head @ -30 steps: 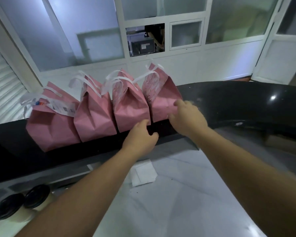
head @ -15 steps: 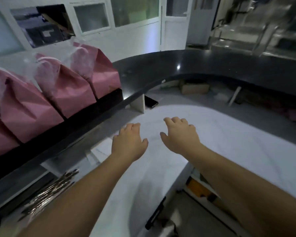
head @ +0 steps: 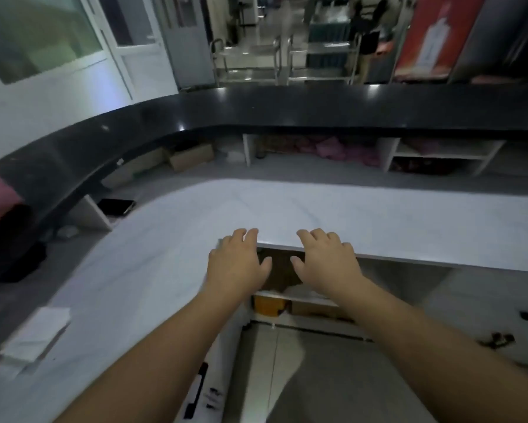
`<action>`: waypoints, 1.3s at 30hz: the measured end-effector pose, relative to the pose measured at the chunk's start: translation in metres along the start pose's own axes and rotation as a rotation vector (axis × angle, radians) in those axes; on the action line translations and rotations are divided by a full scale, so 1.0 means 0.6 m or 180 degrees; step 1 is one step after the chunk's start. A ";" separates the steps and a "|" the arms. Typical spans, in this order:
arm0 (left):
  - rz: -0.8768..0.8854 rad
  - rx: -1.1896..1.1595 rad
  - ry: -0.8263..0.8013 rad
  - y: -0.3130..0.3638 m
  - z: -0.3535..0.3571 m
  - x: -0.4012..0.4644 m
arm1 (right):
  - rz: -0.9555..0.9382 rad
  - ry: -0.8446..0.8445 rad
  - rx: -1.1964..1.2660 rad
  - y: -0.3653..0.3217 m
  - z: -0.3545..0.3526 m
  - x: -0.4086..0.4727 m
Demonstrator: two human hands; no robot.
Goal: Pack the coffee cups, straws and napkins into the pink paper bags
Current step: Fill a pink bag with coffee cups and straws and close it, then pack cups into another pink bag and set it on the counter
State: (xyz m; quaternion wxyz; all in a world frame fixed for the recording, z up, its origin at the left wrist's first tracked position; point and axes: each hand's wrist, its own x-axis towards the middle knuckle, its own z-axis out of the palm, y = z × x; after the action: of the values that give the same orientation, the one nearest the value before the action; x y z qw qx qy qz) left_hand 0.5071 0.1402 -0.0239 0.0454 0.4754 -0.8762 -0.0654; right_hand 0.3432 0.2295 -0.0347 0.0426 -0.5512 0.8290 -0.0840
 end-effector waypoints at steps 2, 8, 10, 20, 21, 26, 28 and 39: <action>0.0246 0.0022 0.0008 0.095 0.016 0.023 | 0.0208 0.0075 0.0003 0.098 -0.017 -0.017; 0.0904 -0.0023 -0.0196 0.405 0.069 0.068 | 0.0979 0.0235 0.0037 0.394 -0.080 -0.095; 0.1094 -0.0048 -0.0248 0.499 0.083 0.076 | 0.1236 0.0268 0.0054 0.477 -0.101 -0.121; 0.1908 -0.0161 -0.0482 0.856 0.139 0.146 | 0.2257 0.0657 0.0144 0.805 -0.173 -0.201; 0.1962 -0.0181 -0.0503 0.880 0.146 0.156 | 0.2331 0.0694 0.0136 0.828 -0.177 -0.201; 0.2251 -0.0277 -0.0584 1.030 0.187 0.237 | 0.2751 0.0842 0.0070 0.967 -0.207 -0.173; 0.2374 -0.0356 -0.0594 1.095 0.202 0.277 | 0.2881 0.0917 -0.0008 1.024 -0.224 -0.151; 0.2841 -0.0547 -0.0553 1.392 0.212 0.460 | 0.3409 0.1301 -0.0128 1.264 -0.321 -0.058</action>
State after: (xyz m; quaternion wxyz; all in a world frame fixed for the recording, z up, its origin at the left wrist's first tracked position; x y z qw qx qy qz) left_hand -0.3521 0.3683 -0.0130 0.0348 0.0390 -0.9871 -0.1515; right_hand -0.3624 0.5664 0.0127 -0.0924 -0.0276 0.9855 -0.1397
